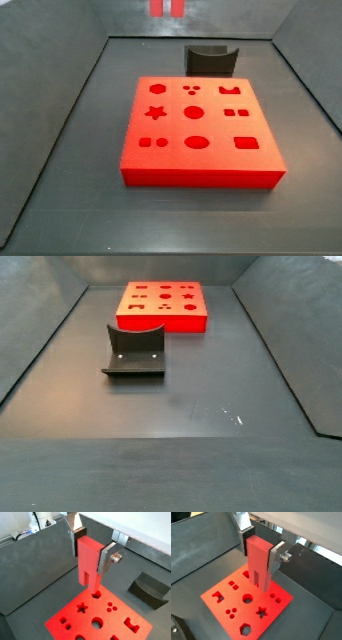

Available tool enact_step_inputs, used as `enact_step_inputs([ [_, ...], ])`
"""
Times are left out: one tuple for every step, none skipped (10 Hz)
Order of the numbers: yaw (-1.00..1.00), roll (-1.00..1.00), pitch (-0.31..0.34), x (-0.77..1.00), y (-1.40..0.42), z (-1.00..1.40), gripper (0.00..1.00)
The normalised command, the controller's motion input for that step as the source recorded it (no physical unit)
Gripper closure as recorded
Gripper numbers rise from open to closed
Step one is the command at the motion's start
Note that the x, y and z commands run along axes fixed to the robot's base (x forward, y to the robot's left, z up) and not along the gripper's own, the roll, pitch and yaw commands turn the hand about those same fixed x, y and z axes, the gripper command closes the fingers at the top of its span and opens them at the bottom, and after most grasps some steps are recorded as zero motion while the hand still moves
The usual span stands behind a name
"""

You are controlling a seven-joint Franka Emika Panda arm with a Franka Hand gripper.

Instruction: Insert the double-square object.

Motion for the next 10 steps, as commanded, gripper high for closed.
enact_step_inputs([
  [0.00,0.00,-0.043,0.08,0.00,-0.10,1.00],
  [0.00,-0.06,-0.077,0.34,0.00,-0.14,1.00],
  [0.00,0.00,-0.023,0.74,-0.02,-0.21,1.00],
  [0.00,-0.01,-0.044,0.88,0.00,-0.20,1.00],
  [0.00,0.00,-0.034,0.94,0.00,-0.17,1.00],
  [0.00,0.00,-0.019,0.82,0.00,-0.14,1.00],
  [0.00,-0.02,-0.004,0.69,0.00,-0.08,1.00],
  [0.00,-0.01,0.000,0.67,0.00,-0.06,1.00],
  [0.00,0.00,0.000,0.62,0.00,-0.08,1.00],
  [0.00,0.00,0.000,0.78,-0.05,-0.08,1.00],
])
